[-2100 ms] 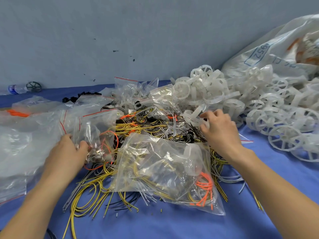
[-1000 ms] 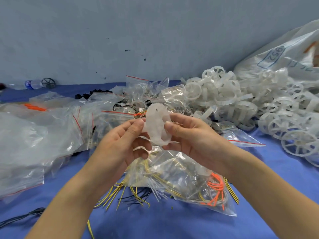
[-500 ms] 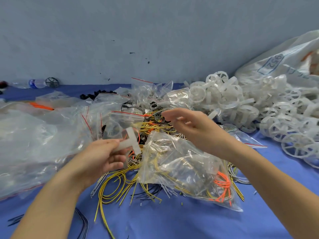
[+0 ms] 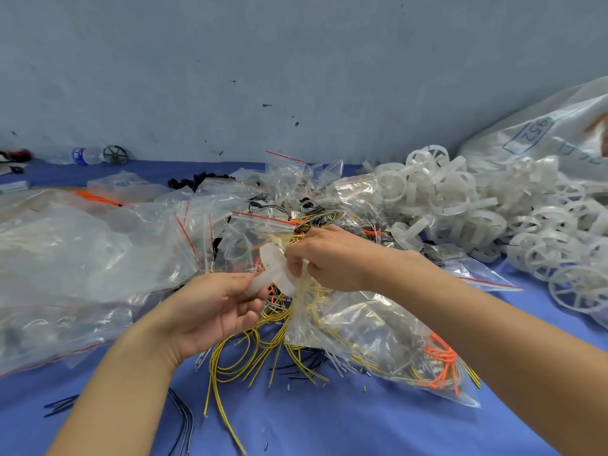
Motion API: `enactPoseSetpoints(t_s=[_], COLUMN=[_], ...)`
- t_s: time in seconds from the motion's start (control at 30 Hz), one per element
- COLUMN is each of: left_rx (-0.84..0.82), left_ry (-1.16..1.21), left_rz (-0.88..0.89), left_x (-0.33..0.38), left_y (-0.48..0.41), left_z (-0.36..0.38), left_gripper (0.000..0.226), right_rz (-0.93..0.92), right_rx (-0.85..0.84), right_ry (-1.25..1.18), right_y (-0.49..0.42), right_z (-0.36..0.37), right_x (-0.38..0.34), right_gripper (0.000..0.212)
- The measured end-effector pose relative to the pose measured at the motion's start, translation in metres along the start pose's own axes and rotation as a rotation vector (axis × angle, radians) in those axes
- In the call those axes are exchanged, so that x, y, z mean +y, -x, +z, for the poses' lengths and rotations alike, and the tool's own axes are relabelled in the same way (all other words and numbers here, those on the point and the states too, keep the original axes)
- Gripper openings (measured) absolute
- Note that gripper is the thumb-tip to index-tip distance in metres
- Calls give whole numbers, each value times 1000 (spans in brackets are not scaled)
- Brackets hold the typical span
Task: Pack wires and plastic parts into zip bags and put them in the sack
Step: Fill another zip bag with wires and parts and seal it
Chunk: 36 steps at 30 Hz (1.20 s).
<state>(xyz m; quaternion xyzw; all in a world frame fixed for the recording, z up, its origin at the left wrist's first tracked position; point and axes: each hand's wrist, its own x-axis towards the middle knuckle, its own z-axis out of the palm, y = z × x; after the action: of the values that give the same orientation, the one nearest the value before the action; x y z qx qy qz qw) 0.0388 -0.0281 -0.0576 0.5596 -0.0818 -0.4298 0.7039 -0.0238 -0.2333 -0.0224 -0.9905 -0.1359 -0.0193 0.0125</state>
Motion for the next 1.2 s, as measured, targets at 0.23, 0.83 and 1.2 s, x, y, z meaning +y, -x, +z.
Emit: enactPoseSetpoints(t_s=[0.23, 0.83, 1.2], left_rx=[-91, -178, -94], left_ry=[10, -746, -1208], left_rz=[-4, 235, 612], left_x=[-1, 8, -13], left_y=[0, 6, 2], left_z=[5, 29, 65], left_gripper=[23, 21, 33], right_rz=[-3, 92, -16], right_rx=[170, 346, 316], right_ry=[-103, -830, -483], right_y=[14, 50, 34], right_z=[-7, -16, -17], right_x=[13, 10, -20], right_gripper=[29, 35, 26])
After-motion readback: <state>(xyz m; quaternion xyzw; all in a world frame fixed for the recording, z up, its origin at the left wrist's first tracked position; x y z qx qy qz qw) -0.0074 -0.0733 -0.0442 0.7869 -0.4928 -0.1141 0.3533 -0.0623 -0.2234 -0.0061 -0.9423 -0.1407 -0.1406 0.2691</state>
